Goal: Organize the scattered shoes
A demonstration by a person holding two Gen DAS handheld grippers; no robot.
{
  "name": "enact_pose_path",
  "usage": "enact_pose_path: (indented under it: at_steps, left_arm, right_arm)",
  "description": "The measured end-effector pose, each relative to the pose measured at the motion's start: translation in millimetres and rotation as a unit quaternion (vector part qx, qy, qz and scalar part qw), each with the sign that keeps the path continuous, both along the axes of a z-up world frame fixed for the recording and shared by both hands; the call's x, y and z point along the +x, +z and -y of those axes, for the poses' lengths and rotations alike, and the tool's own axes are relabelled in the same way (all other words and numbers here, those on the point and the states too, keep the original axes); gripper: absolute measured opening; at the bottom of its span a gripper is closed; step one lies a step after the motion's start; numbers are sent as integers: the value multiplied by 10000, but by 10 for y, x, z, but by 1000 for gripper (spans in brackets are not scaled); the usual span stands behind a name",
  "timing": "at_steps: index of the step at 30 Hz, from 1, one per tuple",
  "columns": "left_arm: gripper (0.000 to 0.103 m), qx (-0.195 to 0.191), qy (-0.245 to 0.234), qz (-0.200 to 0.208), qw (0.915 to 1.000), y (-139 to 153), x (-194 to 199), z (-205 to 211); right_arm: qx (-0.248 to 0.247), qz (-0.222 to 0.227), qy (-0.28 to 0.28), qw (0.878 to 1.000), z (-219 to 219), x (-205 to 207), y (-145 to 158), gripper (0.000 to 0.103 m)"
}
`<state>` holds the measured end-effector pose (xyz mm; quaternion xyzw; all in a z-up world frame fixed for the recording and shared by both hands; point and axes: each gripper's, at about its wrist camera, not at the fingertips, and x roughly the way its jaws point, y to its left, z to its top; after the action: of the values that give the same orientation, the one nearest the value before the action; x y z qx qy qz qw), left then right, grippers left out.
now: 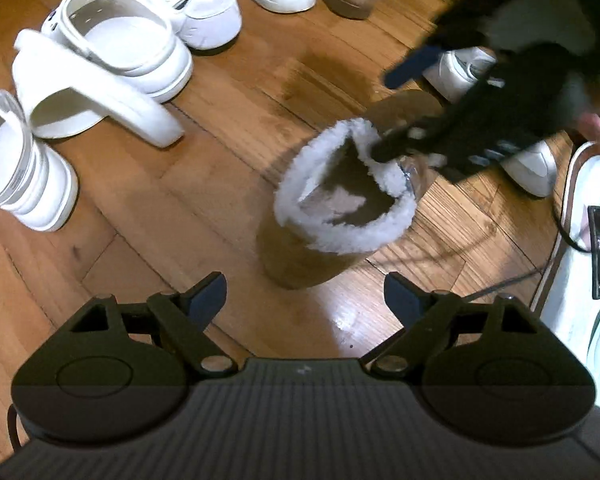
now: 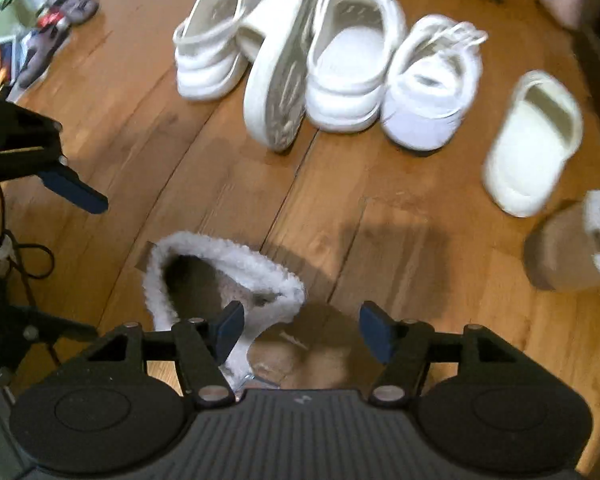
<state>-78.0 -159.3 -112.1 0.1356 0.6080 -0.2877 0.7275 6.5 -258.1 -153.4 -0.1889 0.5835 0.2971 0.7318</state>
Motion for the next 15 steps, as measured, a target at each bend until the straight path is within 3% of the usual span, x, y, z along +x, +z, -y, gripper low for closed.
enact_pose_path:
  at_steps: [3,5,7,9,11,14,15]
  left_arm:
    - [86,-21,-18,18,10000,28,-11,43]
    - [86,-23,-33,33,10000,37,-16,62]
    - [86,96,-72,78,9999,12,-27,79]
    - [86,166,-52,64,9998,-4,-22,63]
    - [86,235,-8,30,9997,-29,-6,39]
    - [86,278,119,44,9995,-9,45,-37]
    - [86,288,156,57,9994,-2,61,-57]
  right_arm:
    - [-60,-23,-270,9996,48,72,-236,85]
    - [-62,-37,-493,9988,81,56,-316,83]
    - [-70,-70,-701,9975,87,40,-385,76]
    - [-69,-22,-859,9963,107,-22,-362,48]
    - [147,-117,-1348,9907,159,-63,-241,31]
    - [406,-607,-2565,9638,360,-69,-147,30]
    - [553,-848,-3076,9461,490,-81,-157,30]
